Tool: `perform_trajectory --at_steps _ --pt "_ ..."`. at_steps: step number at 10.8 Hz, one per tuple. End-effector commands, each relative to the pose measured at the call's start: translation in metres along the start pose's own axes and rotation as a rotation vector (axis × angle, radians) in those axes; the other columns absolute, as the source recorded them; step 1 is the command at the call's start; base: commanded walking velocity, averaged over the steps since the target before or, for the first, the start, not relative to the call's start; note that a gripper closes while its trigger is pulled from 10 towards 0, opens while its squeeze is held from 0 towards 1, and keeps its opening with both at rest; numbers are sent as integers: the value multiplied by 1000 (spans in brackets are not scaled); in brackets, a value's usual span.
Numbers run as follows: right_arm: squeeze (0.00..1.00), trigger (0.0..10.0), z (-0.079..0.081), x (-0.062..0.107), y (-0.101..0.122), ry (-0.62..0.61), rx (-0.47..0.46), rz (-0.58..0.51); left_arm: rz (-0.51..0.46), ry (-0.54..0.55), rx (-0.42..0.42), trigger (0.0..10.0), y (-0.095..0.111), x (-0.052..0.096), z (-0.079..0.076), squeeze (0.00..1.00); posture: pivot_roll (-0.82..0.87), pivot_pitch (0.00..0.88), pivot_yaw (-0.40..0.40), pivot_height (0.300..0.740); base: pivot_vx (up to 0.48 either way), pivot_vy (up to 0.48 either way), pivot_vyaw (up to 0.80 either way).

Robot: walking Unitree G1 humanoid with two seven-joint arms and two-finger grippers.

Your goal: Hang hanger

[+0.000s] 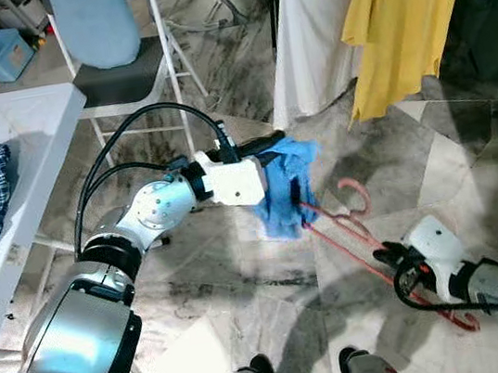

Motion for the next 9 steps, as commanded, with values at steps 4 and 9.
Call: perform_trajectory --at_steps 4,9 --pt "0 10000 12 -5 -28 20 -44 93 -11 75 53 10000 2 0 8 0 -184 255 192 740 0 0 0" --pt "0 10000 -66 -11 15 -449 -453 -284 -224 32 260 10000 45 -22 -40 0 -179 250 195 740 0 0 0"
Point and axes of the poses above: a point about 5 cm out from each wrist's last joint towards the gripper, its own x axis pointing back from the gripper into the wrist, its own y axis along the axis of the wrist's last joint, z = x × y, the point moved 3 cm from there along -x, pointing out of the wrist towards the gripper, and after that the axes turned 6 degrees about -x, right-handed, at the moved point
